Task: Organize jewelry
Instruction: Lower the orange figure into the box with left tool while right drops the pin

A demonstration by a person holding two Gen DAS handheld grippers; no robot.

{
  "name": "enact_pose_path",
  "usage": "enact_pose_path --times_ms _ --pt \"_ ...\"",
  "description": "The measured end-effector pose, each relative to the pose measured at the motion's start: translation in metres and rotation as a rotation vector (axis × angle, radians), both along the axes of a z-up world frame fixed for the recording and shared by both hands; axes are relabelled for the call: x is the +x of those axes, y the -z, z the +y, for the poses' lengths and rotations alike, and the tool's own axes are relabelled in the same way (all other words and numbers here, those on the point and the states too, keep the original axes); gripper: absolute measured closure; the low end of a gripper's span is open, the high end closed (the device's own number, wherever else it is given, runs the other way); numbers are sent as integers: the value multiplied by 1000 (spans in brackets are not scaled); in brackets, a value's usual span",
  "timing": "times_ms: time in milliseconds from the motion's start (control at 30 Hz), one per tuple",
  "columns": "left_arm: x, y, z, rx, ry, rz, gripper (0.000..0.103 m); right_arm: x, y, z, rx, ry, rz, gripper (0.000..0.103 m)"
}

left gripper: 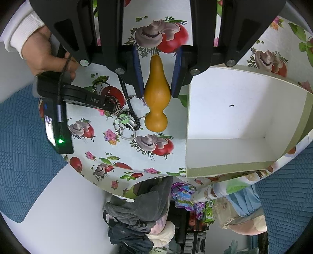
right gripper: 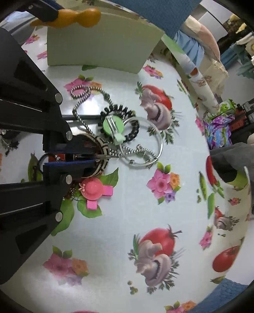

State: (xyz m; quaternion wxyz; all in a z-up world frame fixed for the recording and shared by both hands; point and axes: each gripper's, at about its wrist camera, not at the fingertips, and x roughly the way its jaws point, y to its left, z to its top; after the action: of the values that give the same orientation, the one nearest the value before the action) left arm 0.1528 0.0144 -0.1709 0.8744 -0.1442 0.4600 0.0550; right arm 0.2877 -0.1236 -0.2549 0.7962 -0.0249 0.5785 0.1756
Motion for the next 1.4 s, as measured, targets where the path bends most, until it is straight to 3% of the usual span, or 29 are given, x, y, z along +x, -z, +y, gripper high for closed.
enact_pose_path --times_ms 233,500,767,900,1067,1400 --pt "0 -19 9 -29 -4 -1 73 -18 -60 12 4 -36 -79 100" --pt "0 -70 29 -27 4 -49 73 -34 -151 29 58 -48 -185 99" --pt "-4 -107 65 30 -27 -111 73 -51 -216 65 107 -113 -276 99" --pt "-7 -103 84 36 -55 -101 73 -58 -221 87 147 -150 -267 99" --pt "-8 -90 106 34 -83 -75 73 -63 -205 122 162 -215 -226 99" --pt "-7 -36 144 2 -114 38 73 -71 -133 170 132 -290 -78 99"
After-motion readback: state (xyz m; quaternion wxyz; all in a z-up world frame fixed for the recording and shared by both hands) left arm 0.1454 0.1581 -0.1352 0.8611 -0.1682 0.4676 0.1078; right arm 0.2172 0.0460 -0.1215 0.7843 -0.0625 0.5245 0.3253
